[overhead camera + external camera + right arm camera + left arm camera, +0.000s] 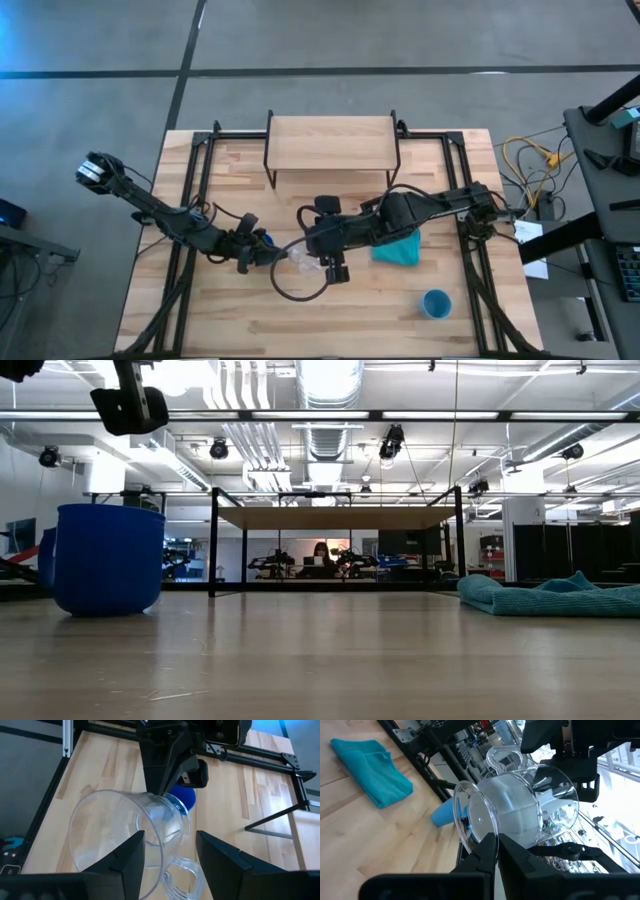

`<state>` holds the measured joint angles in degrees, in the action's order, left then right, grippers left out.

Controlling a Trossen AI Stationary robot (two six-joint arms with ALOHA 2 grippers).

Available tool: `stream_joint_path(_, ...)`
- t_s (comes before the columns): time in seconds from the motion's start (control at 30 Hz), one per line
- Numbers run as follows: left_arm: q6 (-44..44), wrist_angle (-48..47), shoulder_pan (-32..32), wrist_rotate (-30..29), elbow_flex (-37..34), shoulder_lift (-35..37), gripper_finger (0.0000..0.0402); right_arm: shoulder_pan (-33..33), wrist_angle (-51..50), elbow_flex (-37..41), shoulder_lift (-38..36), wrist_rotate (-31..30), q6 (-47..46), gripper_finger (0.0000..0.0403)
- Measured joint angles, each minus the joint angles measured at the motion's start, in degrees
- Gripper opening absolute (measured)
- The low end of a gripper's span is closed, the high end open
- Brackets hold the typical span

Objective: Stack small to large cups/mugs on shelf
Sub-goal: Put the transparent mug on the shelf

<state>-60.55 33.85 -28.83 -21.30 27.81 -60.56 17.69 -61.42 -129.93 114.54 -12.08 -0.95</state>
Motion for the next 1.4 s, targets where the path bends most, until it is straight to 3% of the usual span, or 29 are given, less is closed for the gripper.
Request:
stream_joint_path(0.17, 0.02, -0.20, 0.03, 0.02, 0.00, -0.01, 0.0000, 0.00, 0.38, 0.00, 0.00, -0.02, 0.01, 0.0138)
stream_joint_path(0.5, 1.00, 0.07, 0.63, 0.27, 0.00, 0.07, 0.0000, -0.80, 0.40, 0.00, 0.00, -2.27, 0.43, 0.0016)
stream_joint_path(0.6, 1.20, 0.02, 0.79, -0.23, 0.00, 0.03, 0.0000, -1.15, 0.30, 0.00, 0.00, -5.53, 1.61, 0.0010)
stream_joint_path(0.83, 5.47, -0.40, 1.23, -0.38, -0.09, 0.21, 0.0007, -2.88, 0.17, -0.15, 0.02, -4.92, 5.24, 0.0009)
stream_joint_path(1.2, 12.04, -0.59, 4.03, 0.31, -0.09, 0.29, 0.0113, -7.59, -0.28, -1.09, -2.41, -5.28, 6.06, 0.0008)
stream_joint_path(1.4, 12.04, -0.53, 5.76, 0.20, -0.09, 0.31, 0.0125, -14.00, -0.07, -1.09, -2.33, -3.59, 4.41, 0.0008)
